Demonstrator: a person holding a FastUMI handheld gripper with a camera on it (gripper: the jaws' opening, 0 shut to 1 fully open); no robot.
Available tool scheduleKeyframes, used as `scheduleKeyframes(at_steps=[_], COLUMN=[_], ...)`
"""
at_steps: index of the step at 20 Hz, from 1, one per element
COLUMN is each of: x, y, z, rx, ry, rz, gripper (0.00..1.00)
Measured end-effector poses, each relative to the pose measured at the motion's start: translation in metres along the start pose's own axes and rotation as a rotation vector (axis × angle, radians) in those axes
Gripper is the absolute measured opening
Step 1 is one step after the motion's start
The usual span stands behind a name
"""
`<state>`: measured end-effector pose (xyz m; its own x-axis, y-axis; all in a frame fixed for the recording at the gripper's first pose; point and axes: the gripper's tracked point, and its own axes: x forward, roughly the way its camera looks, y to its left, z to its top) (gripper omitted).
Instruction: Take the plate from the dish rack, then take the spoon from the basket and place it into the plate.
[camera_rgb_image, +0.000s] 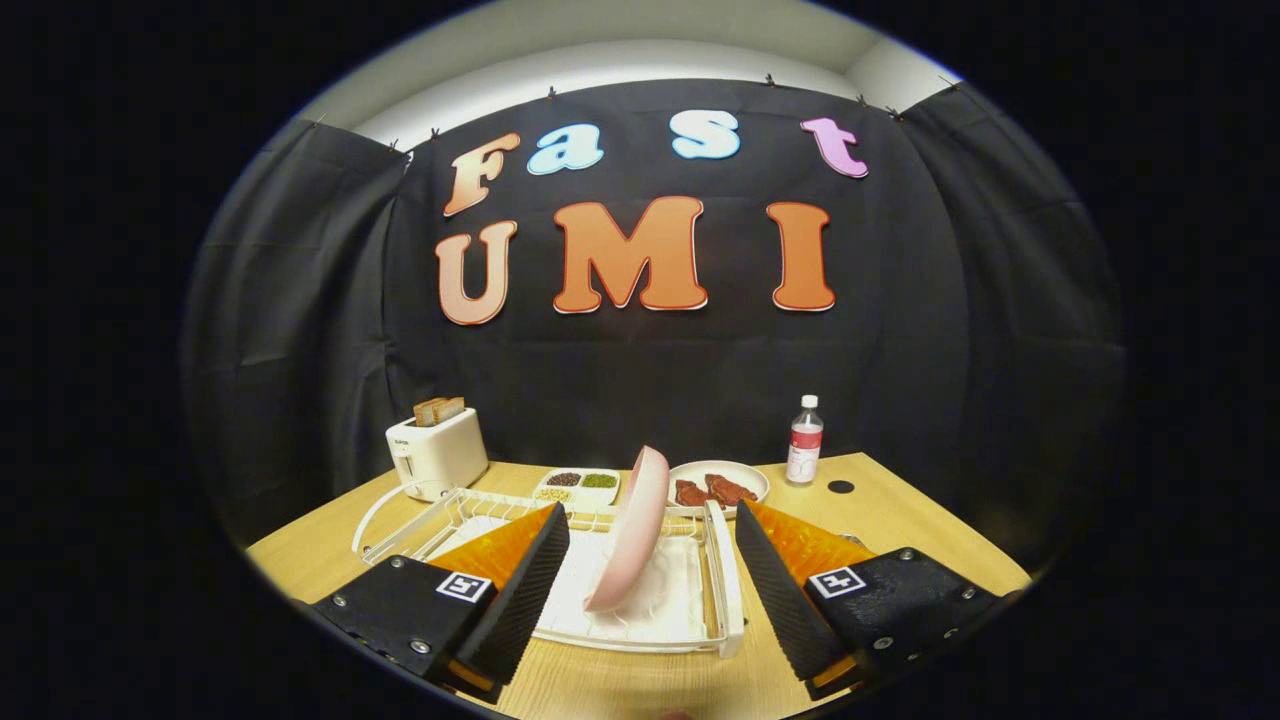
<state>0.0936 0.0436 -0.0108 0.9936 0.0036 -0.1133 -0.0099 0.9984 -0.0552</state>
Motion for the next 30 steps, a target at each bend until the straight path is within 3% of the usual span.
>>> scheduleKeyframes(at_steps=[4,8,10,12,13,15,19,24,27,30], x=[0.043,0.075,0.082,0.089,0.087,0.09,0.088,0.087,0.084,0.084], y=[-0.004,-0.002,-0.001,-0.001,-0.003,-0.005,-0.008,-0.002,-0.015,-0.006], z=[-0.007,-0.034,-0.047,-0.051,-0.048,-0.047,-0.022,-0.005,0.014,0.006], rx=[-0.045,0.017,0.059,0.092,0.103,0.115,0.039,-0.072,-0.148,-0.086], ry=[0.058,0.17,0.212,0.232,0.23,0.229,0.162,0.114,0.053,0.092], rz=[-0.058,-0.067,-0.072,-0.081,-0.104,-0.13,-0.186,-0.223,-0.295,-0.24], gripper=[0.99,0.99,0.88,0.66,0.45,0.33,0.25,0.25,0.21,0.14])
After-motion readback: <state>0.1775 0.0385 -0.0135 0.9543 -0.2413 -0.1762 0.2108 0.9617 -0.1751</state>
